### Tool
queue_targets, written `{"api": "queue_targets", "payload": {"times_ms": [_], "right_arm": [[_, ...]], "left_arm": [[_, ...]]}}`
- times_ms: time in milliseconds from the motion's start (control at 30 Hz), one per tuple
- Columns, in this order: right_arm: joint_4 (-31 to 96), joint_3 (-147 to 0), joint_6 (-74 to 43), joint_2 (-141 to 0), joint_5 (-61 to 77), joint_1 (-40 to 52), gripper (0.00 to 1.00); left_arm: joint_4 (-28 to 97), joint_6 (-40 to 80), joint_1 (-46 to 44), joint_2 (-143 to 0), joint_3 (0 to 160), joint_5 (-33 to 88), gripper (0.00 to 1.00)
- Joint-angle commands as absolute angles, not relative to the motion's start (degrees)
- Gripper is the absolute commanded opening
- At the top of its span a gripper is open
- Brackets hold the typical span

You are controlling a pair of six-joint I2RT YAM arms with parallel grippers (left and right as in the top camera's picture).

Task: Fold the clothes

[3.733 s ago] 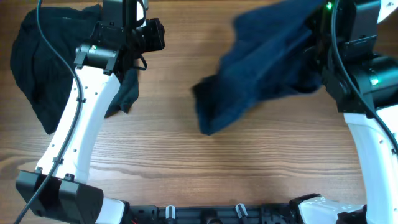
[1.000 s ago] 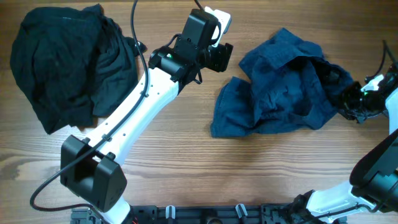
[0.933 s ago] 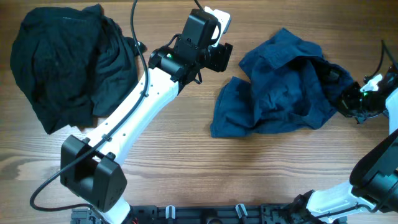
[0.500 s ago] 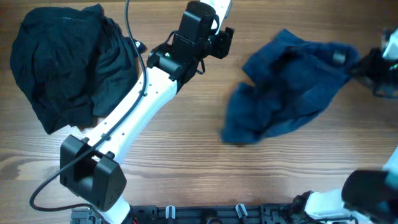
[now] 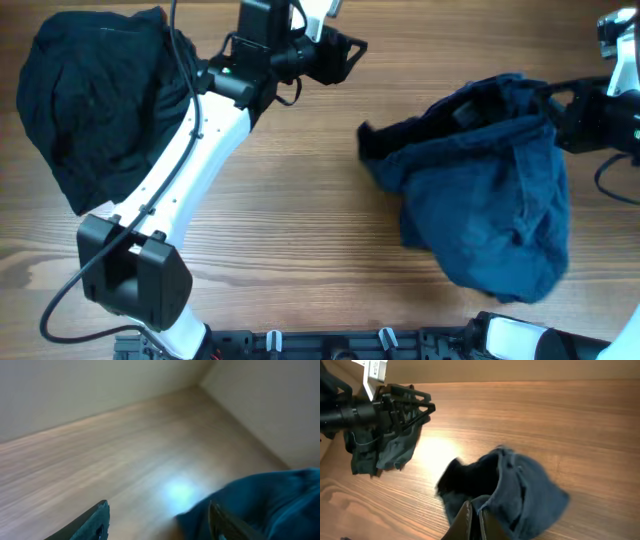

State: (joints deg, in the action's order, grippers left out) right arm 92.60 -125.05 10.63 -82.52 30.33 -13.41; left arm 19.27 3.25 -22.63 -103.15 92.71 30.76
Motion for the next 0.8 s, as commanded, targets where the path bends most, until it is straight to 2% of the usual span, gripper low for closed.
{"api": "queue_targets", "payload": {"times_ms": [0,167,433,633,767], "right_arm": [[92.1,-126.3,11.9,-82.3,30.1,-13.1,0.04],[92.1,-126.3,12.0,-82.4,30.0,-13.1,0.04],[92.1,-126.0,11.8,-83.3,30.0,-13.1,0.05],[92.1,-125.9,11.8,-84.0,29.5,-13.1,0.04],[92.1,-125.9,11.8,-84.0,29.4,-13.1,0.04]], "left_arm": [[22.8,-3.3,-22.9,-103.5,93.3,42.2,0.74],[33.6,-11.7,-23.5,-104.8,93.3,41.0,0.88],[44.4,-10.2,-25.5,-104.9,93.3,39.2,0.9],[51.2,-20.7,-31.4,-106.8,93.3,38.4,0.9],[50.9,-20.9,-33.3,-107.7,93.3,34.1,0.91]]}}
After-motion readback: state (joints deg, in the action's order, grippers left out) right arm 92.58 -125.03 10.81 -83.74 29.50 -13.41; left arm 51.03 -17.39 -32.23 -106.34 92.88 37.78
